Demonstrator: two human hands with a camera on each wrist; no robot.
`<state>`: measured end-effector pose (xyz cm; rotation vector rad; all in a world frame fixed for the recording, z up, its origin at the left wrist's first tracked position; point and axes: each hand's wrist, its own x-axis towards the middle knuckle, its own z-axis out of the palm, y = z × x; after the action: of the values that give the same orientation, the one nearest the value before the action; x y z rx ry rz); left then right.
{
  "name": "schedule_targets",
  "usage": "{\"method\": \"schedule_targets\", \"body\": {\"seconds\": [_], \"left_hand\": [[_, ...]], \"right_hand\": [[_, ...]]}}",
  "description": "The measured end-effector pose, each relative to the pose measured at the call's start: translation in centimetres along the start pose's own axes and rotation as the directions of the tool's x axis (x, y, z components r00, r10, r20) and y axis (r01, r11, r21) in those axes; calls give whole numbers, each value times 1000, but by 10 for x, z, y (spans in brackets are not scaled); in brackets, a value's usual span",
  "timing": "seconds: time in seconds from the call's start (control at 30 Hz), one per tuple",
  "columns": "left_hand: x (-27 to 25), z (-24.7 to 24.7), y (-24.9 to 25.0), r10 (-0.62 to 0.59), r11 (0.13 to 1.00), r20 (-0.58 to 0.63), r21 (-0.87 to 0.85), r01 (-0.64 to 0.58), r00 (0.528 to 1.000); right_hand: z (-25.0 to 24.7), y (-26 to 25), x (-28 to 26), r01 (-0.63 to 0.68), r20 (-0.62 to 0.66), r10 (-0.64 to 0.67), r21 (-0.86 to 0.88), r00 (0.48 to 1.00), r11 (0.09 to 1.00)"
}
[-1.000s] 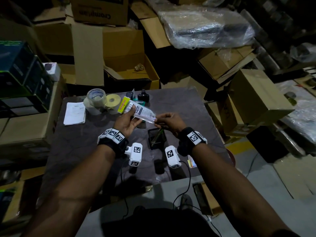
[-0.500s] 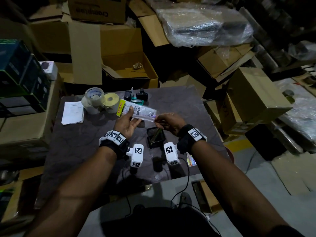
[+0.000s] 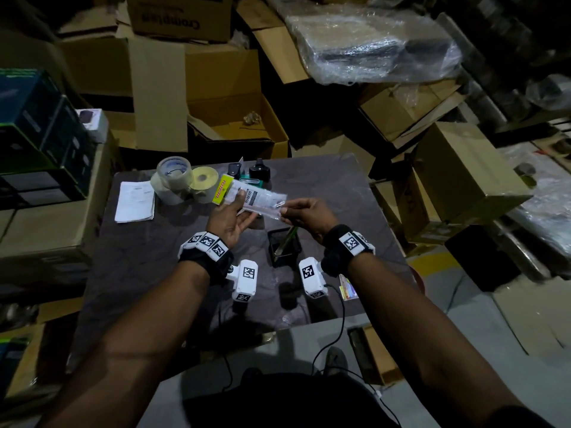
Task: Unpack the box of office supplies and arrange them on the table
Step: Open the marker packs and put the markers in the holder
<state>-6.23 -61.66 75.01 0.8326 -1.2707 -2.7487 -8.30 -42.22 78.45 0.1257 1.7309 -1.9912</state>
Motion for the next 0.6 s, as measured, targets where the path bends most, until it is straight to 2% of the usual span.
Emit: {"method": "schedule_targets", "body": {"seconds": [0.1, 0.2, 0.43, 0.53, 0.6], "left_hand": [[4, -9, 7, 31, 1000, -63, 4, -31, 998], [8, -28, 14, 35, 999, -108, 5, -35, 994], [-3, -35, 4, 16, 995, -45, 98, -11, 999], [-3, -34, -1, 63, 988, -31, 141, -58, 998], [-2, -42, 1, 95, 986, -67, 143, -84, 993]], "right_hand": [[-2, -1, 1, -1, -58, 4, 55, 998, 999], [-10, 0, 1, -20, -79, 22, 25, 997, 999], [0, 10, -3, -104, 50, 104, 9, 993, 995], [9, 15, -1, -105, 33, 104, 9, 994, 994], [9, 15, -2, -107, 27, 108, -18, 994, 994]]}}
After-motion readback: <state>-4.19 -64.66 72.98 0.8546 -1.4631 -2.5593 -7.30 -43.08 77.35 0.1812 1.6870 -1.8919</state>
